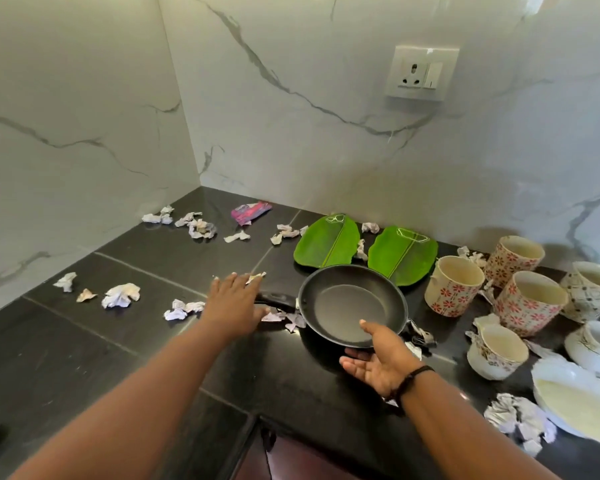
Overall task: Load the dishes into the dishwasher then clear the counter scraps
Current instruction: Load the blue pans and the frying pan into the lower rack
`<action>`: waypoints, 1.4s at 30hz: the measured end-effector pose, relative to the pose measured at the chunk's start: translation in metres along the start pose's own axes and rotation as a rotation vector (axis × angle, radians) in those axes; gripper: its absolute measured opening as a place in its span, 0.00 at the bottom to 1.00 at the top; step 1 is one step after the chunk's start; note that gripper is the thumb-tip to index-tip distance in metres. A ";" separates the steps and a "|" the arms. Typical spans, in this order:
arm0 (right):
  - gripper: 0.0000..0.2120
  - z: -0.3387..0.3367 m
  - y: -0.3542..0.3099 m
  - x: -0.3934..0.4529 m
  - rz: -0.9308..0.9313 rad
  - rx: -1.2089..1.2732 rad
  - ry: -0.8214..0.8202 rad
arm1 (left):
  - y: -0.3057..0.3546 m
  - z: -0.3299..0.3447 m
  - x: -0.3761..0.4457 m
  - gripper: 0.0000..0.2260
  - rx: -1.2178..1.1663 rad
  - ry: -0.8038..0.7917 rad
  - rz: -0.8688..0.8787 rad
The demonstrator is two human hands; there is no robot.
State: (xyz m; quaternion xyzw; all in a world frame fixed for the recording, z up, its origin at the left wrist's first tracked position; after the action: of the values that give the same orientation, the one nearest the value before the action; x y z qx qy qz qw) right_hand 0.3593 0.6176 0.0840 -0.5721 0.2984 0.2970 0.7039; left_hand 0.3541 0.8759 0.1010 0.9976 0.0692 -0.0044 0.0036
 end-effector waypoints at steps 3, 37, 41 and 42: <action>0.16 0.006 -0.001 0.010 -0.005 -0.023 0.047 | -0.009 0.006 0.018 0.25 -0.013 -0.123 0.090; 0.04 -0.034 -0.008 -0.184 -0.319 -0.083 -0.148 | 0.079 -0.064 -0.061 0.26 -2.024 -0.390 -0.384; 0.04 -0.107 0.008 -0.212 -0.254 -0.312 -0.138 | 0.113 -0.078 -0.040 0.29 -2.027 -0.609 -0.219; 0.04 -0.127 0.016 -0.219 -0.241 -0.357 -0.127 | 0.130 -0.084 -0.043 0.29 -2.006 -0.652 -0.145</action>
State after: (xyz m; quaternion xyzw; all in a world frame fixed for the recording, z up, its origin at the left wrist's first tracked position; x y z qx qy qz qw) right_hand 0.1959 0.4783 0.2190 -0.6992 0.1259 0.2943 0.6392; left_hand 0.3298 0.7421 0.1862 0.4818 0.0963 -0.2129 0.8445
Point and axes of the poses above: each hand's wrist, its own x-axis towards the middle knuckle, its own z-axis out of the palm, y = z × x, the point moved 1 cm from there along x, towards the middle knuckle, and after that the axes turned 2 degrees about y, right-handed, at the moved point
